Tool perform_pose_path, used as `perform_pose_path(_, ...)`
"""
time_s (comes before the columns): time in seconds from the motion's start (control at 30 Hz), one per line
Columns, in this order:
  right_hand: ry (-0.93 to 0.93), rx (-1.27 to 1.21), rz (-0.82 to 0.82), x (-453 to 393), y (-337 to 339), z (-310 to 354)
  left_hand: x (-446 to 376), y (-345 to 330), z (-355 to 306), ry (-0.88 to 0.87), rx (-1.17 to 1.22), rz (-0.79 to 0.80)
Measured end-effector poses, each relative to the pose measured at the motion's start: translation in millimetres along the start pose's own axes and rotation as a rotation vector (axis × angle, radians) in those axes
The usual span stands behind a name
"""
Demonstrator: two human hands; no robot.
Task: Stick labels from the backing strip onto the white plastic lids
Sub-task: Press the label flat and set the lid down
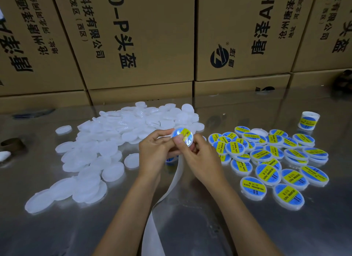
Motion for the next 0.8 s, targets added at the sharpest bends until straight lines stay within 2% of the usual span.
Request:
perform_pose_path(0.3,0.086,0.069,-0.105,-1.3,1.4,-2.3,-2.7,2.2,-4.3,-0.02,-0.144,0.037)
perform_pose_path(0.37,0.065,0.059,-0.124,-4.7,2.3,-3.8,-2.4,1.9,-4.6,-0.008,-0.161,0.109)
perform_pose_path(0.53,0.017,0.028,-0.133,-5.1,4.2,-3.8,-1.5,0.9,-2.2,0.094,-0.029,0.322)
perform_pose_path(0.63,-0.031,-0.095,-0.083,-3.7,2.2,-1.8,-3.0,4.0,-3.9,0.094,-0.036,0.409)
perform_pose_path(0.7,-0.062,-0.218,-0.02,-3.5,0.4,-0.6,-2.6,5.5,-4.8,0.093,-0.058,0.396)
perform_pose_path(0.8,-0.095,-0.321,0.061,-2.7,-1.2,0.1,-3.1,6.5,-4.6,0.08,-0.117,0.259)
Point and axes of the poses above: each hand's wrist, its own x-axis away from the middle knuckle, its own y-axis out of the back of the hand, z = x × y, the point moved 1 cm from there along -x, towards the middle knuckle, and after that the axes turned 15 degrees about -y, right-handed, at the moved point
